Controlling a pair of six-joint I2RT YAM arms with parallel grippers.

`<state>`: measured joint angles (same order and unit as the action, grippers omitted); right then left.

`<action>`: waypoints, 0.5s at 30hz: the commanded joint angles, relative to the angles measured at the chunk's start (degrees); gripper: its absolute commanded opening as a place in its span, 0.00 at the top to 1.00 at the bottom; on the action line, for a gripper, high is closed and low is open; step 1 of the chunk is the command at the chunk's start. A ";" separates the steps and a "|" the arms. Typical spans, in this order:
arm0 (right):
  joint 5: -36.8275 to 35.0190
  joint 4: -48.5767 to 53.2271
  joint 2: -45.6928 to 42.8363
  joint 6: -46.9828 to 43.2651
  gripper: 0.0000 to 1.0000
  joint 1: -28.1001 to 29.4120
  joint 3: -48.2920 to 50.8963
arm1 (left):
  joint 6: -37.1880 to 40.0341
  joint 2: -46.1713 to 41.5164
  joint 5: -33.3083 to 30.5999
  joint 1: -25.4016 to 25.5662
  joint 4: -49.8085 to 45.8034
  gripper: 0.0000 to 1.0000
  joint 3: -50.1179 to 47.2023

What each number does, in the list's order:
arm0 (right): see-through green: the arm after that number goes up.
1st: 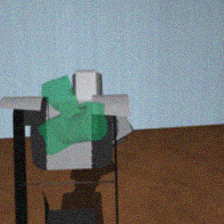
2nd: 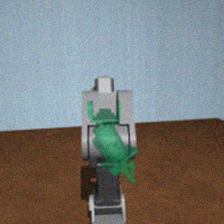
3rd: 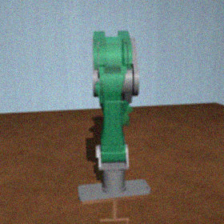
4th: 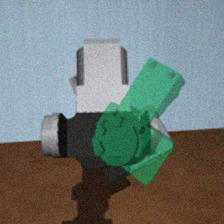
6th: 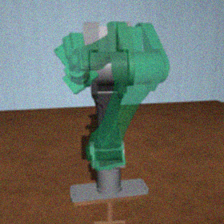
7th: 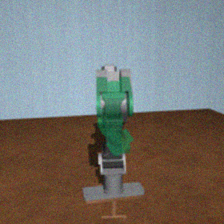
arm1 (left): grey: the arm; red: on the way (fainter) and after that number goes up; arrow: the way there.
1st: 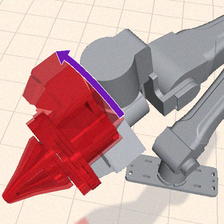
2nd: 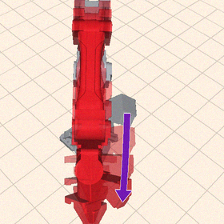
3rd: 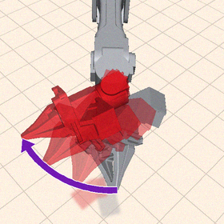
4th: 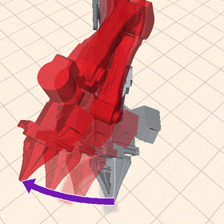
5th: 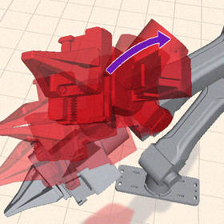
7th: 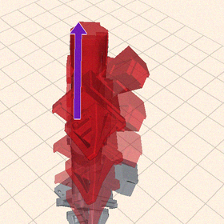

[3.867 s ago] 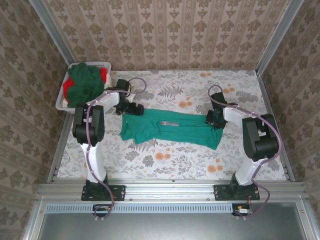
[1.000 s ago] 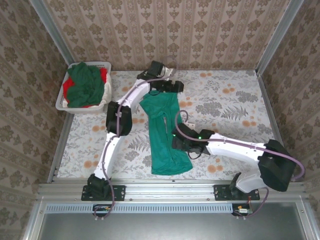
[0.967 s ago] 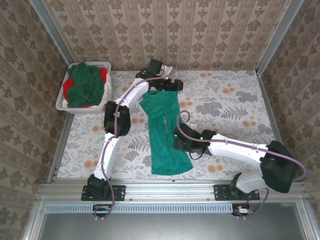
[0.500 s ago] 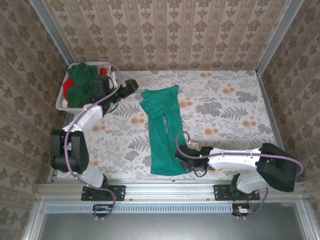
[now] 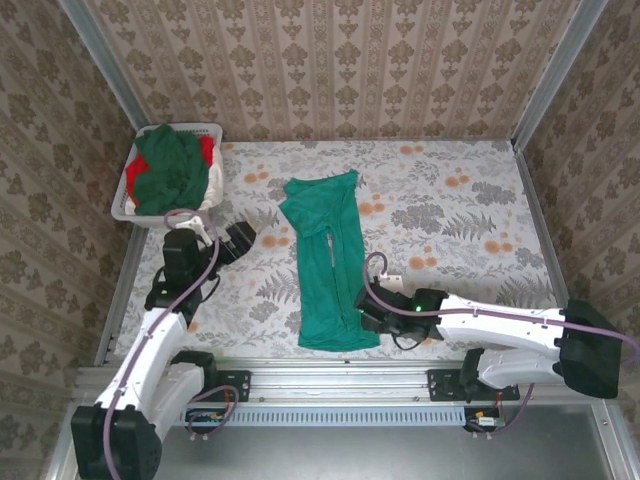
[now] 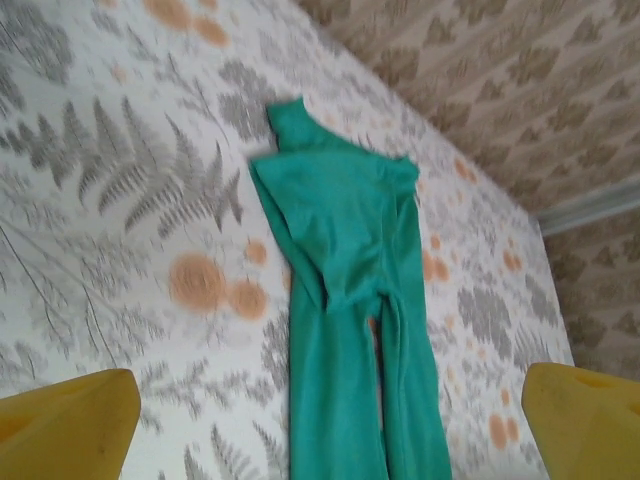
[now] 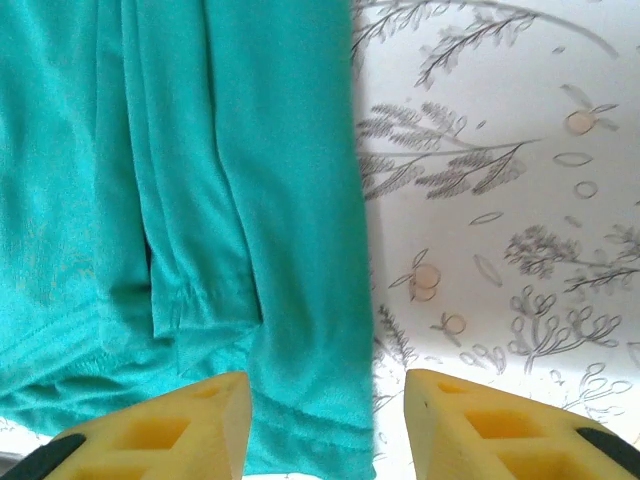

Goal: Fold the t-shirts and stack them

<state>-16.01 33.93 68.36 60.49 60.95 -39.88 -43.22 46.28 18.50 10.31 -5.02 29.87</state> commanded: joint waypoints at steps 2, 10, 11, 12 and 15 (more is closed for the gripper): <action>4.78 -4.64 -1.03 -2.61 0.52 -2.84 3.33 | 2.58 -4.97 -0.41 7.28 -11.77 0.05 2.14; 7.00 -6.35 0.01 -3.27 0.50 -4.16 5.48 | -1.52 0.69 -10.20 37.77 -17.30 0.22 -6.11; 7.26 -6.84 0.42 -3.20 0.50 -4.24 5.90 | -2.55 2.30 -12.47 41.08 -16.42 0.22 -6.72; 7.68 -7.47 0.90 -3.21 0.50 -4.30 6.24 | -3.37 4.09 -13.46 43.11 -15.33 0.23 -7.00; 8.88 -9.73 3.18 -3.18 0.51 -4.30 6.60 | -4.91 12.84 -15.50 47.43 -13.31 0.26 -5.55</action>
<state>-9.13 26.46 69.84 58.24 56.86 -34.26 -45.12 54.61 8.62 55.18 -18.98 23.09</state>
